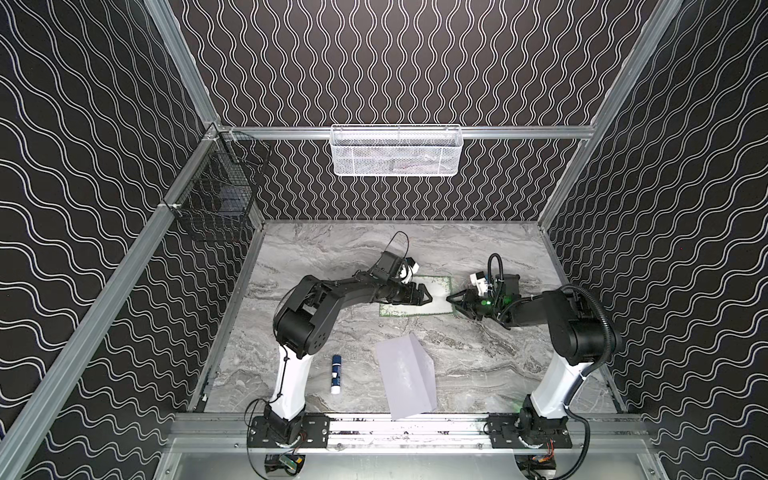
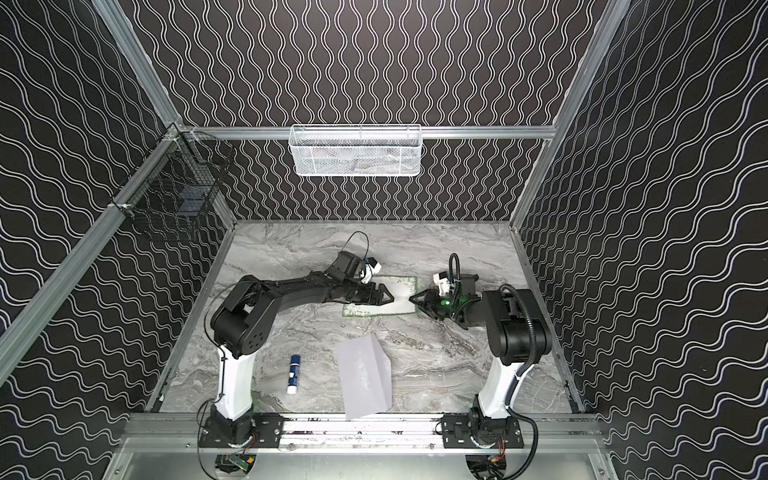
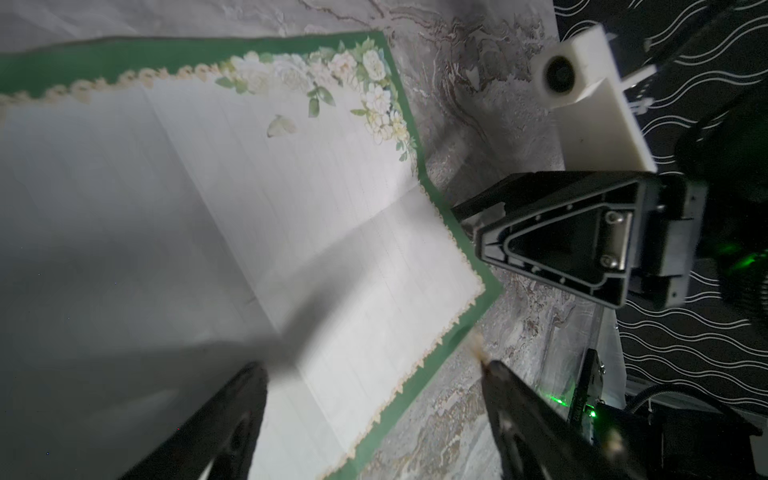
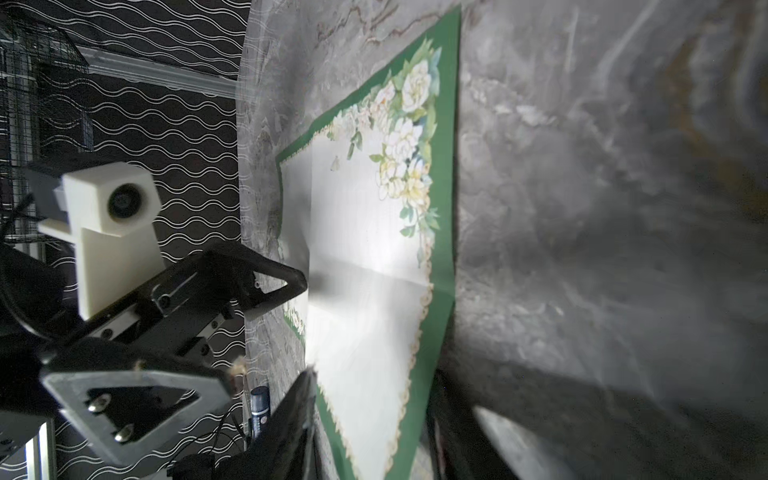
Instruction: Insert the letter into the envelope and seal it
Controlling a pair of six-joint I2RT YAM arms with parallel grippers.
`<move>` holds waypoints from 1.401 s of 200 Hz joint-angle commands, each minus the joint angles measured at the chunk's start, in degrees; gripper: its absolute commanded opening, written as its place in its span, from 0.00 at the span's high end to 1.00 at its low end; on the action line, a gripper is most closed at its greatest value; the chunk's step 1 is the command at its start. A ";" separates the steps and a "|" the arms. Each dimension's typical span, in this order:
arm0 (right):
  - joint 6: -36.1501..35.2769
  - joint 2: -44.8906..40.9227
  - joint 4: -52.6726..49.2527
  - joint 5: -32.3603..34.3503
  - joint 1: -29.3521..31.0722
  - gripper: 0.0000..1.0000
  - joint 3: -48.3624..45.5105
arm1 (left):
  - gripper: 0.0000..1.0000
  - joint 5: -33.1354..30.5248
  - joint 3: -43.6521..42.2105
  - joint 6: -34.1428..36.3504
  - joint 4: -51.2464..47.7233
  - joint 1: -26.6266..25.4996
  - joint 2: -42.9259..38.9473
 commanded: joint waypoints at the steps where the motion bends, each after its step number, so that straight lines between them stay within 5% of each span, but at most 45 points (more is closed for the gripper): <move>1: 2.57 0.61 2.53 -1.23 0.14 0.56 -0.41 | 0.13 -1.34 -0.60 -0.30 1.71 1.25 -1.15; 84: 3.31 1.91 2.70 -2.67 0.23 0.58 -0.05 | 0.13 -3.89 -5.44 1.79 1.45 5.98 -1.68; 209: 9.69 5.63 8.02 -3.84 2.98 0.59 2.37 | 0.15 3.49 -9.49 -5.57 10.91 4.10 -0.97; 231: 9.52 6.14 7.55 -3.59 3.48 0.62 3.53 | 0.20 4.09 -8.11 -5.44 10.02 3.63 0.06; 280: 8.31 5.74 5.56 -2.35 4.74 0.62 4.31 | 0.50 5.17 -7.10 -5.04 8.52 3.52 0.00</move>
